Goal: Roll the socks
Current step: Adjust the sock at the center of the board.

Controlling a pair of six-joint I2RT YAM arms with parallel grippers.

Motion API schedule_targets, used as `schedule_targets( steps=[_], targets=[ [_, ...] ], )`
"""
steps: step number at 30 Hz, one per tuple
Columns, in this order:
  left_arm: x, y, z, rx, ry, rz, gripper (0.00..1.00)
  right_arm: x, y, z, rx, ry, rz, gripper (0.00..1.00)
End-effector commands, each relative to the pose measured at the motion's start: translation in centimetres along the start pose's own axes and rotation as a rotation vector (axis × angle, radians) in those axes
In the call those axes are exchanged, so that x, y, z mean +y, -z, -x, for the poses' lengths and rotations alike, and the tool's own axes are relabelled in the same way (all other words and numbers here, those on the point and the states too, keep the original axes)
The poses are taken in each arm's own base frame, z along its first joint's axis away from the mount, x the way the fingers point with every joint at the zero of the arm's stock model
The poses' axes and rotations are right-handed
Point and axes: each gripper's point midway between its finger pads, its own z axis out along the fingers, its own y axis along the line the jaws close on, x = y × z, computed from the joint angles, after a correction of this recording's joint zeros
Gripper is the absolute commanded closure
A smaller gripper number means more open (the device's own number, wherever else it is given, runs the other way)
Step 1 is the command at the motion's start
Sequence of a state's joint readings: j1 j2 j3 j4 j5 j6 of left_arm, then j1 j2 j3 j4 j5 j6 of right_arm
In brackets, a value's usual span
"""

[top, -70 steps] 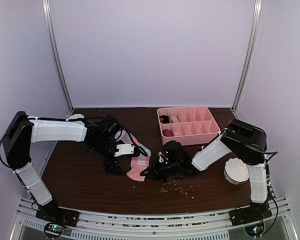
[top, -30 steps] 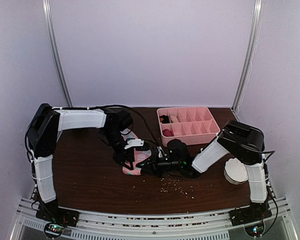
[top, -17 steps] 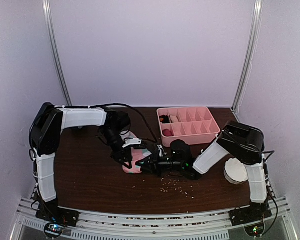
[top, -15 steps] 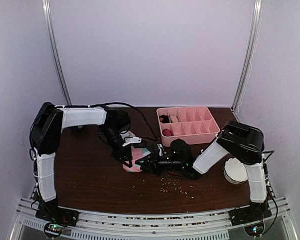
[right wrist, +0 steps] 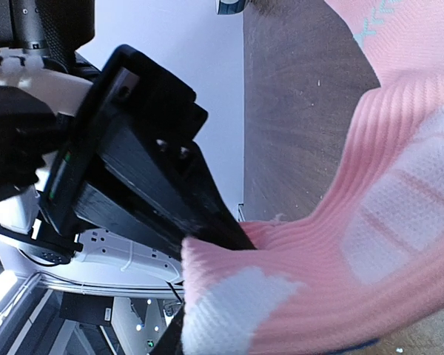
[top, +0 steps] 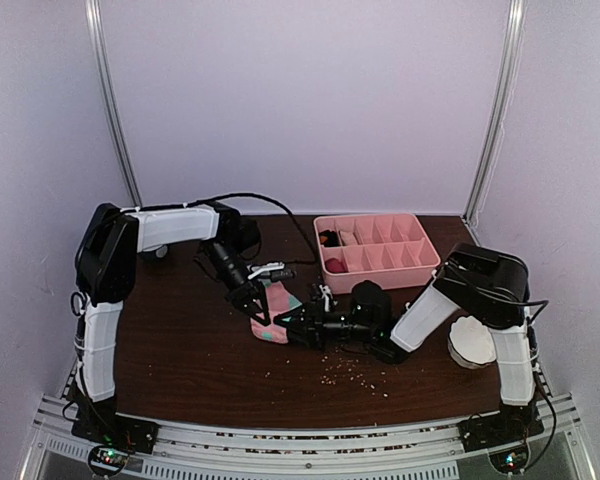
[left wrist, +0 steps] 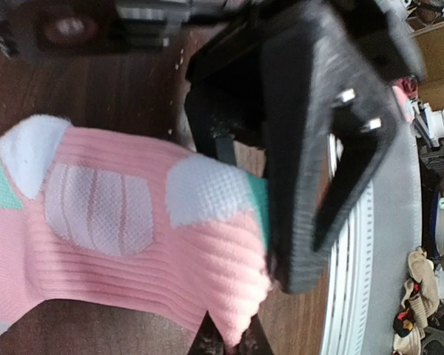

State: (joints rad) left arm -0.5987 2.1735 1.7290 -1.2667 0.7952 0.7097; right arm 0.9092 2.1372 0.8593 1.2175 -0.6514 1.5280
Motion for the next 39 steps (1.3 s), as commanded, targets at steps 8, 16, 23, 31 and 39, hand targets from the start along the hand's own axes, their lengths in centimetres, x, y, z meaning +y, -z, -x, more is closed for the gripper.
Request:
schedule_targets(
  steps=[8, 16, 23, 31, 39],
  targets=[
    [-1.2, 1.6, 2.2, -0.090, 0.053, -0.070, 0.98, 3.0, 1.1, -0.5, -0.030, 0.173, 0.073, 0.67],
    [-1.2, 2.2, 2.9, -0.131, 0.097, -0.118, 0.97, 3.7, 1.6, -0.7, -0.043, 0.235, 0.084, 0.62],
    [-0.8, 2.0, 2.5, -0.121, 0.108, -0.105, 0.91, 2.8, 1.5, -0.8, -0.031, 0.211, 0.048, 0.88],
    [1.9, 2.0, 0.7, -0.033, 0.077, 0.091, 0.02, -2.5, 3.8, -3.1, 0.043, 0.067, -0.152, 1.00],
    [9.5, 4.1, -1.0, 0.066, 0.060, 0.520, 0.02, -6.8, 6.9, -6.1, 0.107, -0.066, -0.343, 1.00]
  ],
)
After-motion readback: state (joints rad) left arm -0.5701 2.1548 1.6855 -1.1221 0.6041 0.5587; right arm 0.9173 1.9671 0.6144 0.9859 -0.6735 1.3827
